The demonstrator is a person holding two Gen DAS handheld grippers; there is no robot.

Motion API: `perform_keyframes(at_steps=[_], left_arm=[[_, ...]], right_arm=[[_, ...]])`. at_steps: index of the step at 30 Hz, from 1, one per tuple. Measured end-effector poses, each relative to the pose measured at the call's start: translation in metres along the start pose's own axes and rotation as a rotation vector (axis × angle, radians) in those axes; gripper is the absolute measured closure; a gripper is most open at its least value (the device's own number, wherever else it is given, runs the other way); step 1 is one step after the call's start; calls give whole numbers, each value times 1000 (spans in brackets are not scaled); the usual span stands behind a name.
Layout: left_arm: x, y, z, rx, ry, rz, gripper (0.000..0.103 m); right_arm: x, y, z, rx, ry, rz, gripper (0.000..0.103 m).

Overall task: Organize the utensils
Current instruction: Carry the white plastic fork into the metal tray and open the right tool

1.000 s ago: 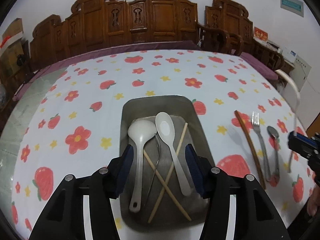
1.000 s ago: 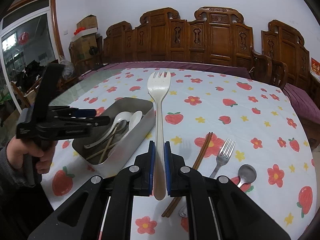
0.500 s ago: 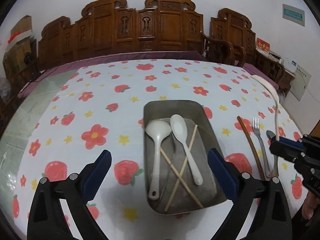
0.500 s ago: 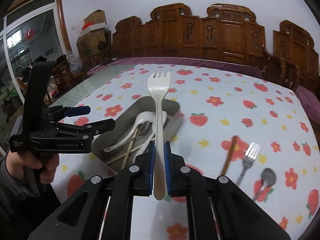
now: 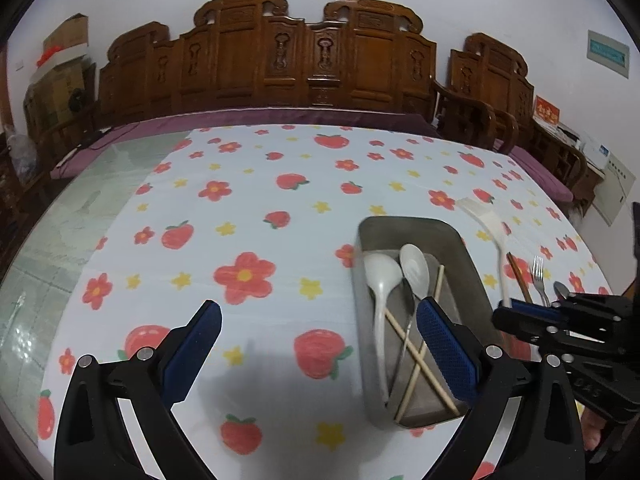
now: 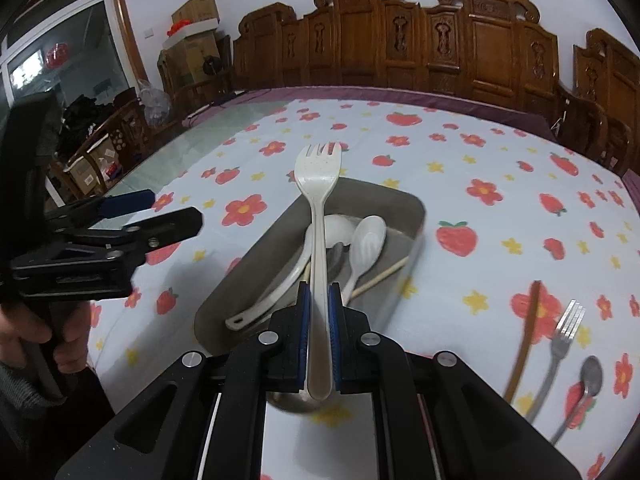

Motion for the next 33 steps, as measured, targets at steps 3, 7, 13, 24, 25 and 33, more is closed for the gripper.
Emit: perform_keyframes(at_steps=[3,7,13,24,25,33], left_arm=[[-1,0,6,-3,-3,2,9],[-2,0,12,-13,2,3,9],[-3,-1,14,-16,4,3,9],[-5,0,7,-2,14,4,9],[-5,0,5,1,16,4,9],[-8,2,-25,40,44,-7,9]], right_arm=[[12,-7,3,16,2,16,92],[25,-14,4,34,4,32,92],[42,-15,4,58,10,60,92],[51,-10,0,59,12,72,91],[47,-10,-1,56,12,65,91],[-4,6,-31,59,70,-2,91]])
Point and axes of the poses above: each gripper's, at about its wrist camera, not at the fingertips, and x roughly the way its jaws point, z to its left, y to its underside, the point moved 10 cm from there along x, roughly the way its jaws point, and after that the axes turned 12 degrees about z, right-handed, at the moved point
